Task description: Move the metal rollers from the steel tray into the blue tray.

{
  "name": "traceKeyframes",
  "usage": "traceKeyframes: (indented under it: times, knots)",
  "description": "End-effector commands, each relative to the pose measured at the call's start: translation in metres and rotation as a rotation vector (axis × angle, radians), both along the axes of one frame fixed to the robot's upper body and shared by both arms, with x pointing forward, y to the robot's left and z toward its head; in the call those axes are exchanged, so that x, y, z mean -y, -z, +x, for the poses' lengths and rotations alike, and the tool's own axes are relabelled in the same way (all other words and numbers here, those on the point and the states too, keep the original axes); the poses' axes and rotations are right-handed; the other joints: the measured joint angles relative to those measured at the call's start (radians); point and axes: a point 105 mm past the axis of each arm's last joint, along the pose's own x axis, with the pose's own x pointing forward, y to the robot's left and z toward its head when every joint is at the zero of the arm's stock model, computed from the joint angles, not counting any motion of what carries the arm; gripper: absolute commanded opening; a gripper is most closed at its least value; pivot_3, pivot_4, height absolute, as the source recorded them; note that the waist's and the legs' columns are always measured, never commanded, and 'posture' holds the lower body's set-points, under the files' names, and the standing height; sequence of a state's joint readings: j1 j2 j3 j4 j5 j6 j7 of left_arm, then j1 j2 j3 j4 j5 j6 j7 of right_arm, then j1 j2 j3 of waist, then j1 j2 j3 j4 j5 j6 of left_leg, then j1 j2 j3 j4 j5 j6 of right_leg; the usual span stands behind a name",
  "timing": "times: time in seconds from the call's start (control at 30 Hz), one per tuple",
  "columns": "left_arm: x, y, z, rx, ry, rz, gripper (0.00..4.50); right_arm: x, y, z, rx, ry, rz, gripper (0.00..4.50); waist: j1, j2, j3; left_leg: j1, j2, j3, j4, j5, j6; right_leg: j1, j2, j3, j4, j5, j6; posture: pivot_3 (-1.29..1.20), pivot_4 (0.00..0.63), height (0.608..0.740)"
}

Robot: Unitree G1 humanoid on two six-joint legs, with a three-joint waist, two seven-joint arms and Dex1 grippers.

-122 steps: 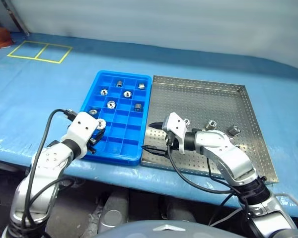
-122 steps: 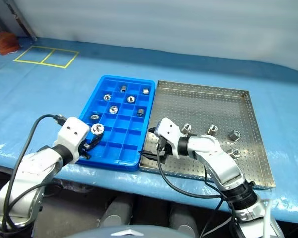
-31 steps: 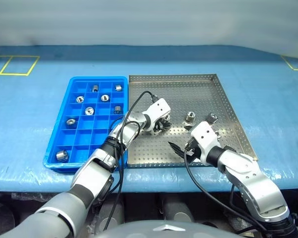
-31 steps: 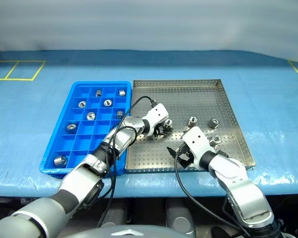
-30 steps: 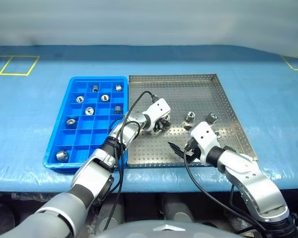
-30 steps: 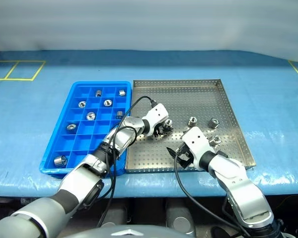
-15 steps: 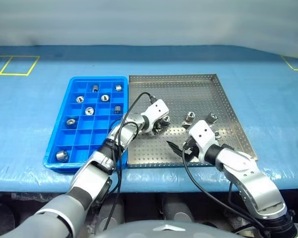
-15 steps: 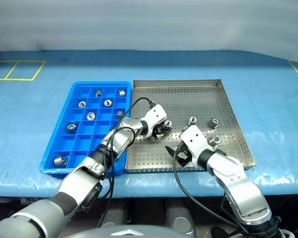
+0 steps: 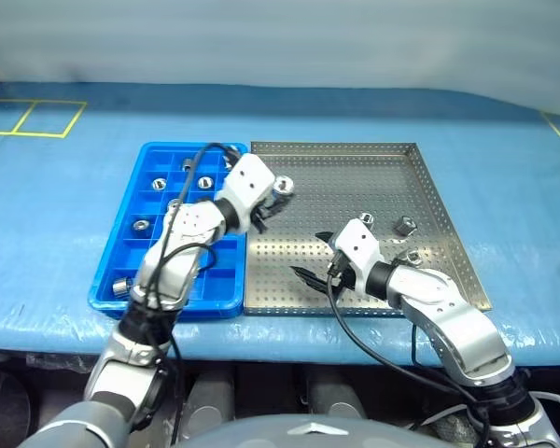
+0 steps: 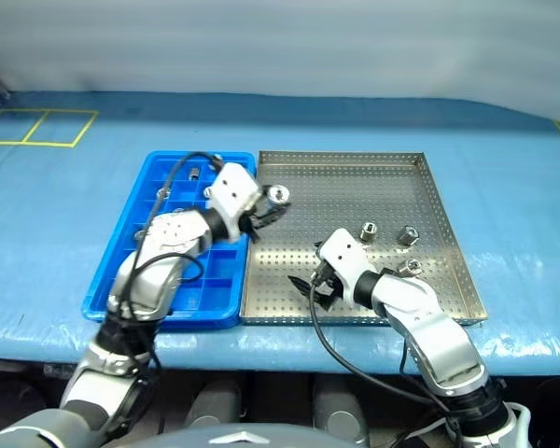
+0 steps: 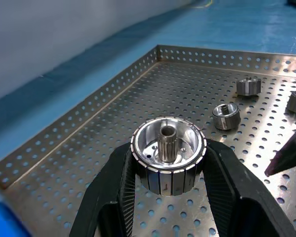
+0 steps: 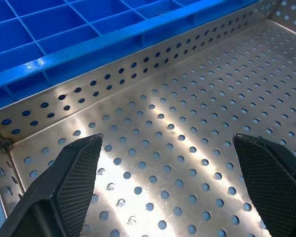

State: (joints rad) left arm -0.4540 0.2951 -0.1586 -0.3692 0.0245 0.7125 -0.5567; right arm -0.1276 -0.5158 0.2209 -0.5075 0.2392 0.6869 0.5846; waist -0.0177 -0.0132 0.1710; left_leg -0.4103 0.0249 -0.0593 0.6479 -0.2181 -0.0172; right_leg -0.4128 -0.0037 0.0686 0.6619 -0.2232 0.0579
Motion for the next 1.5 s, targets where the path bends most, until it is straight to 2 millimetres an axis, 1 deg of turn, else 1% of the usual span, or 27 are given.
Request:
traceKeyframes:
  times: [0.03,0.13,0.2,0.27,0.33,0.37,0.57,0.8,0.97,1.07,1.13,1.17,1.2,1.33,1.37,1.4,1.5]
  knots:
    - [-0.042,-0.007,-0.007,0.047,-0.218,0.058,1.68,-0.008,-0.008,0.003,0.040,-0.052,0.002,4.50,0.014,0.000,0.000,0.000,0.000,0.000,0.000,0.000,0.000,0.000,0.000,0.000,0.000,0.000,0.000,0.22,0.150,0.740]
    - [-0.065,0.009,-0.019,0.002,-0.338,0.127,1.68,-0.015,-0.006,0.005,0.035,-0.091,0.000,4.50,0.035,0.000,0.000,0.000,0.000,-0.001,0.000,0.000,0.000,0.000,-0.001,-0.001,0.000,0.000,-0.001,0.25,0.150,0.740]
    - [-0.071,0.019,-0.025,-0.037,-0.374,0.141,1.68,-0.017,-0.006,0.006,0.033,-0.105,-0.002,4.50,0.053,0.000,0.000,-0.001,0.000,-0.001,0.000,0.000,0.000,0.000,-0.001,-0.001,0.000,-0.001,-0.001,0.28,0.150,0.740]
    - [-0.073,0.026,-0.028,-0.063,-0.393,0.151,1.68,-0.018,-0.005,0.007,0.032,-0.112,-0.006,4.50,0.076,-0.001,0.001,-0.001,0.000,-0.001,0.000,0.000,0.000,0.000,-0.001,-0.002,-0.001,-0.001,-0.001,0.29,0.150,0.740]
    - [-0.074,0.031,-0.029,-0.080,-0.413,0.150,1.68,-0.018,-0.005,0.008,0.031,-0.120,-0.014,4.50,0.093,-0.001,0.001,-0.001,0.000,-0.001,0.001,0.000,0.000,0.000,-0.001,-0.002,-0.001,-0.003,-0.006,0.30,0.150,0.740]
    - [-0.075,0.033,-0.028,-0.085,-0.425,0.152,1.68,-0.019,-0.005,0.008,0.031,-0.123,-0.015,4.50,0.101,-0.001,0.001,-0.001,0.000,-0.001,0.001,0.000,-0.001,0.000,-0.001,-0.002,-0.001,-0.003,-0.006,0.30,0.150,0.740]
    - [-0.077,0.048,-0.027,-0.131,-0.440,0.167,1.68,-0.017,-0.006,0.009,0.038,-0.121,-0.023,4.50,0.116,-0.001,0.001,-0.001,0.000,-0.001,0.000,0.000,-0.001,0.000,-0.001,-0.002,-0.001,-0.004,-0.006,0.29,0.150,0.740]
    - [-0.080,0.049,-0.031,-0.136,-0.462,0.167,1.68,-0.012,-0.005,0.007,0.035,-0.103,-0.028,4.50,0.115,-0.001,0.001,-0.001,0.000,-0.001,0.000,0.000,-0.001,0.000,-0.001,-0.002,-0.001,-0.004,-0.007,0.27,0.150,0.740]
    - [-0.087,0.047,-0.034,-0.127,-0.494,0.175,1.68,-0.012,-0.004,0.009,0.033,-0.095,-0.029,4.50,0.114,-0.001,0.001,-0.001,0.000,0.000,0.000,0.000,-0.001,0.000,-0.001,-0.002,-0.001,-0.004,-0.007,0.28,0.150,0.740]
    - [-0.090,0.050,-0.036,-0.142,-0.495,0.184,1.68,-0.012,-0.004,0.010,0.033,-0.094,-0.030,4.50,0.114,-0.001,0.001,-0.001,0.000,0.000,0.000,0.000,-0.001,0.000,-0.001,-0.002,-0.001,-0.004,-0.007,0.28,0.150,0.740]
    - [-0.088,0.052,-0.037,-0.146,-0.482,0.188,2.40,-0.011,-0.004,0.010,0.035,-0.092,-0.032,4.50,0.114,-0.001,0.001,-0.001,0.000,0.000,0.000,0.000,-0.001,0.000,-0.001,-0.002,-0.001,-0.004,-0.007,0.28,0.150,0.740]
    - [-0.087,0.052,-0.038,-0.146,-0.472,0.191,2.62,-0.011,-0.004,0.010,0.035,-0.091,-0.031,4.50,0.114,-0.001,0.001,-0.001,0.000,0.000,0.000,0.000,-0.001,-0.001,-0.001,-0.002,-0.001,-0.004,-0.007,0.28,0.150,0.740]
    - [-0.086,0.052,-0.039,-0.146,-0.467,0.194,2.97,-0.011,-0.004,0.011,0.036,-0.090,-0.031,4.50,0.115,-0.001,0.001,-0.001,0.000,0.000,0.000,0.000,-0.001,0.000,-0.001,-0.002,-0.001,-0.004,-0.007,0.28,0.150,0.740]
    - [-0.085,0.046,-0.038,-0.122,-0.470,0.164,4.33,-0.009,-0.005,0.013,0.043,-0.074,-0.039,4.50,0.115,-0.001,0.001,-0.001,0.000,0.000,0.000,0.000,-0.001,0.000,-0.002,-0.002,-0.001,-0.004,-0.007,0.29,0.150,0.740]
    - [-0.080,0.042,-0.038,-0.108,-0.447,0.140,4.43,-0.008,-0.005,0.014,0.046,-0.068,-0.039,4.50,0.115,-0.001,0.001,-0.001,0.000,0.000,0.000,0.000,-0.001,0.000,-0.002,-0.002,-0.001,-0.004,-0.007,0.29,0.150,0.740]
    - [-0.074,0.036,-0.037,-0.085,-0.413,0.103,4.43,-0.007,-0.006,0.015,0.050,-0.058,-0.038,4.50,0.115,-0.001,0.001,-0.001,0.000,0.000,0.000,0.000,-0.001,0.000,-0.002,-0.002,-0.001,-0.004,-0.007,0.29,0.150,0.740]
    - [-0.044,0.016,-0.042,-0.035,-0.243,-0.061,4.43,-0.001,-0.009,0.019,0.068,0.003,-0.031,4.50,0.116,-0.001,0.001,-0.002,0.000,0.000,0.000,0.000,-0.001,-0.001,-0.002,-0.002,-0.002,-0.004,-0.007,0.27,0.150,0.740]
